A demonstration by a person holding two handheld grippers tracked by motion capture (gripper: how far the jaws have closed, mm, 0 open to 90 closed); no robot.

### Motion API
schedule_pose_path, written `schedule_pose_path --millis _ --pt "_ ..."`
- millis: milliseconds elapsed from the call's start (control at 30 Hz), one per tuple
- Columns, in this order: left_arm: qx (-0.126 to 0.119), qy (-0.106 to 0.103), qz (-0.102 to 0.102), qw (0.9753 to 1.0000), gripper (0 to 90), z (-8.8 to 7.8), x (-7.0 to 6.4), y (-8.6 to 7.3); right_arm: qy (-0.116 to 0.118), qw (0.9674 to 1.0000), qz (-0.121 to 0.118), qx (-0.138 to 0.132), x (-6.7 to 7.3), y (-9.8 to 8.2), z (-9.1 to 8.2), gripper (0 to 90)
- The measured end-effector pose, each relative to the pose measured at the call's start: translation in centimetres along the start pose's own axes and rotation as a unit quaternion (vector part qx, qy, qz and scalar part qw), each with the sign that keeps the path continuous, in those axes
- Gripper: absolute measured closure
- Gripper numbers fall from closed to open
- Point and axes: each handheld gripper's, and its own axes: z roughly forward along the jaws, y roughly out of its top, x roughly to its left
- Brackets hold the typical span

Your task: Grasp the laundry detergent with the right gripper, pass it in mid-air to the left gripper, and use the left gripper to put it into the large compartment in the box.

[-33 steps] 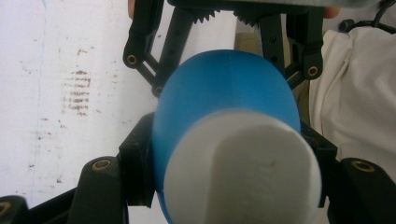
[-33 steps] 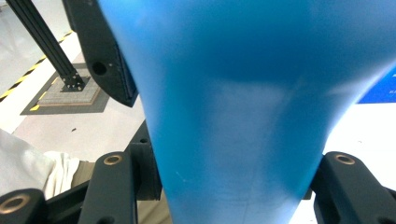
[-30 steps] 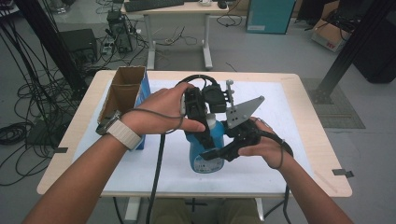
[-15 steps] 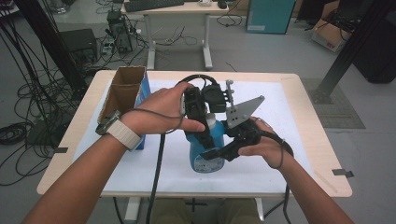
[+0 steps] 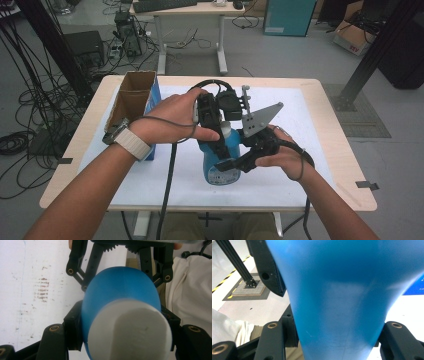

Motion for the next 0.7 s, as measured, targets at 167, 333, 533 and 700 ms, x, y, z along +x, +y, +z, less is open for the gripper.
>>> schedule_pose_path --millis 167,333,533,700 --pt "0.007 0.002 -0.001 1.0 37.8 -0.2 0.01 0.06 0.0 1.0 0.0 0.0 -0.04 0.08 -0.1 44.1" --pt "0.008 0.003 0.001 1.0 37.8 -0.3 0.1 0.21 -0.002 1.0 -0.002 0.0 -0.14 0.16 -0.23 44.1" --pt "-0.001 0.001 0.001 1.0 37.8 -0.15 0.14 0.32 -0.002 1.0 -0.002 0.001 -0.2 0.12 -0.33 44.1" --pt "-0.001 0.002 0.001 1.0 37.8 -0.09 0.14 0.34 -0.002 1.0 -0.002 0.0 -0.19 0.09 -0.34 44.1"
